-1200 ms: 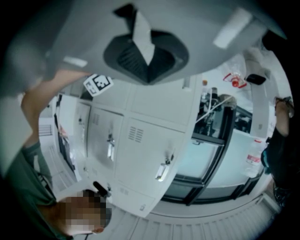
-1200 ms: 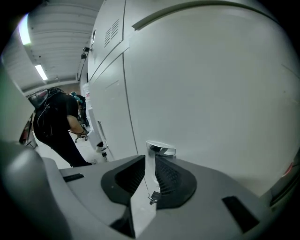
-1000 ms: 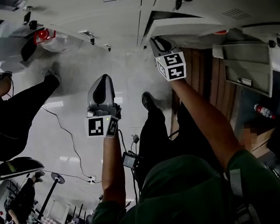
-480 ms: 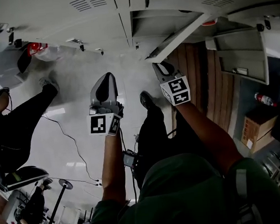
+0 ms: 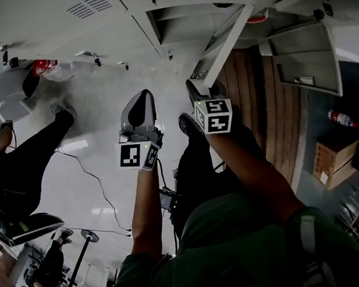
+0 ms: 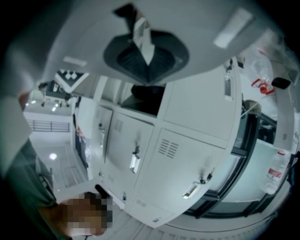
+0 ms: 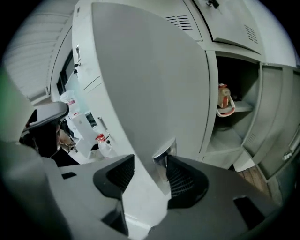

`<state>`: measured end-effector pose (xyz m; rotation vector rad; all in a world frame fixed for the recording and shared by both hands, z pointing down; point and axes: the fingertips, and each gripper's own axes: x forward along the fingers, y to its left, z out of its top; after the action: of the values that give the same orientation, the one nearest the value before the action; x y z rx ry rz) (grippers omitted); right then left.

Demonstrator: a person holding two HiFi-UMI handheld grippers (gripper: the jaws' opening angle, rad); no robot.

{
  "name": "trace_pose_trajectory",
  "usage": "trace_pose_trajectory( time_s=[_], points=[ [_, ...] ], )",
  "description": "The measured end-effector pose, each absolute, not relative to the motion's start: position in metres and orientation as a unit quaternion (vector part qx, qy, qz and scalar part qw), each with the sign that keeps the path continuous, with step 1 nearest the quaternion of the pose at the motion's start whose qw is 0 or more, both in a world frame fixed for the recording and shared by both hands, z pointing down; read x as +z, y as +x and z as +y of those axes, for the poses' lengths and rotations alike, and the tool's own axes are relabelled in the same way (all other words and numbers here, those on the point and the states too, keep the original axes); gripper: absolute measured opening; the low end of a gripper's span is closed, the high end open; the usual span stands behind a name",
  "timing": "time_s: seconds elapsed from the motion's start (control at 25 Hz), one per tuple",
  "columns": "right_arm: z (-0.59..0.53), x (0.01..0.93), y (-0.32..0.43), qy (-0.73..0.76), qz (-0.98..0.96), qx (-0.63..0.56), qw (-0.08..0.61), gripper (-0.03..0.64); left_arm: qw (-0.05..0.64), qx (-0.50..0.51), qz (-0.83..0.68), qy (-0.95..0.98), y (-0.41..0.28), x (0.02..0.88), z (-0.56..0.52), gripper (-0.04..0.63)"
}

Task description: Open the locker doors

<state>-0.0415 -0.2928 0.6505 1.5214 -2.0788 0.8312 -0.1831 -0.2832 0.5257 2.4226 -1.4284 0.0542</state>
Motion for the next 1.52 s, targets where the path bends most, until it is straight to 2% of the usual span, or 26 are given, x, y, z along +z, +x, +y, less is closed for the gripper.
trace_pose_trajectory(
  time_s=[0.04,0.08,0.56,1.12,1.36,1.52],
  points=[
    [-0.293,0.65,-0.038,0.552,-0.748,0.299,0.216,0.184,0.162,0.02,-0.501,0.85,-0.182,0.525,-0.282,0.002],
    [-0.292,0.65,-0.035,0.55,-0.75,0.295,0.219,0.174,0.16,0.021,-0.501,0.85,-0.181,0.525,-0.28,0.002],
    [-0.245,0.651,0.047,0.55,-0.751,0.281,0.234,0.152,0.156,0.03,-0.486,0.86,-0.143,0.522,-0.264,0.002],
    [-0.24,0.652,0.16,0.574,-0.718,0.308,0.244,0.104,0.13,0.034,-0.506,0.852,-0.113,0.506,-0.253,0.002],
    [-0.229,0.648,0.171,0.559,-0.719,0.336,0.239,0.104,0.127,0.027,-0.535,0.835,-0.119,0.498,-0.238,0.002],
    [-0.195,0.652,0.166,0.54,-0.706,0.39,0.239,0.078,0.125,0.025,-0.56,0.818,-0.135,0.493,-0.225,0.002]
  ],
)
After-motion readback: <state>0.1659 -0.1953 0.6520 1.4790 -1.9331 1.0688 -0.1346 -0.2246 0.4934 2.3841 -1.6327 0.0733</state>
